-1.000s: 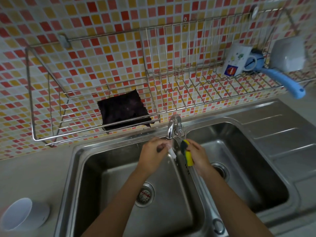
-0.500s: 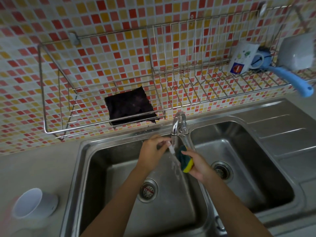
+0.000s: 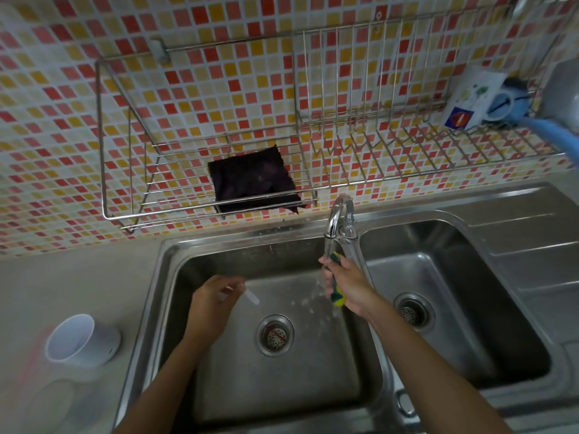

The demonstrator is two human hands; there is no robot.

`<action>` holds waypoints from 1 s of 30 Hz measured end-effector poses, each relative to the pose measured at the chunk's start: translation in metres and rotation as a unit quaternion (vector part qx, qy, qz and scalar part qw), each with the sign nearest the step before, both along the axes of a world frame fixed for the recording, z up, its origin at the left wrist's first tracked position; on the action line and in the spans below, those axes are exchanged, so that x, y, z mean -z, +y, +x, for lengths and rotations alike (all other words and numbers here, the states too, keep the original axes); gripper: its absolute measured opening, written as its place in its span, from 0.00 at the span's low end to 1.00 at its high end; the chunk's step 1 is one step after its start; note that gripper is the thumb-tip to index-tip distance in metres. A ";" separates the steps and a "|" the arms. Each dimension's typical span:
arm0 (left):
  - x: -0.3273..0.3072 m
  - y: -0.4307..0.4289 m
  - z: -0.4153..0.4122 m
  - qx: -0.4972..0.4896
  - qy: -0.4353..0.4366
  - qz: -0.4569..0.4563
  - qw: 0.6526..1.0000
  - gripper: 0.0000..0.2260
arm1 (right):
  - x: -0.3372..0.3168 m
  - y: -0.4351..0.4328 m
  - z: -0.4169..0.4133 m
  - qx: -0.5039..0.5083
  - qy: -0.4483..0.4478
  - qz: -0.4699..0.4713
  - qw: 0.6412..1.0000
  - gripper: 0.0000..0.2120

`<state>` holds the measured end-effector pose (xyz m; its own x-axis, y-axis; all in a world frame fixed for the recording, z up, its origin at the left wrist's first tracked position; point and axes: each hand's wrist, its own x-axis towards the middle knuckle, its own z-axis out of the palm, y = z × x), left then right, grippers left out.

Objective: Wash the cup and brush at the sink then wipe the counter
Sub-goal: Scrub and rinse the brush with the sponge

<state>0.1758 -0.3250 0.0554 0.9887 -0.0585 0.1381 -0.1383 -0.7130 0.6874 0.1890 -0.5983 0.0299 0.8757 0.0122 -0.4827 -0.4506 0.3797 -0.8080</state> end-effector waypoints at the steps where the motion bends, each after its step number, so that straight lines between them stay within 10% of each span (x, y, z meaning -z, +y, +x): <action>1: 0.002 0.003 -0.002 -0.010 0.001 0.005 1.000 0.07 | 0.001 0.000 0.001 0.004 -0.005 -0.009 1.000 0.05; 13: 0.003 0.011 -0.008 -0.041 -0.004 -0.002 0.999 0.07 | 0.016 -0.014 0.045 -0.037 -0.071 -0.342 0.936 0.06; 18: 0.004 0.007 -0.006 -0.034 -0.002 -0.007 0.999 0.07 | 0.024 -0.034 0.053 -0.009 -0.056 -0.331 0.942 0.18; 25: -0.014 0.000 -0.014 -0.025 -0.125 0.064 0.990 0.06 | 0.007 -0.032 0.025 0.131 -0.116 -0.282 0.943 0.07; 30: 0.004 -0.005 -0.035 -0.048 -0.063 0.092 0.993 0.08 | 0.029 0.009 -0.042 0.040 -0.110 -0.362 0.925 0.08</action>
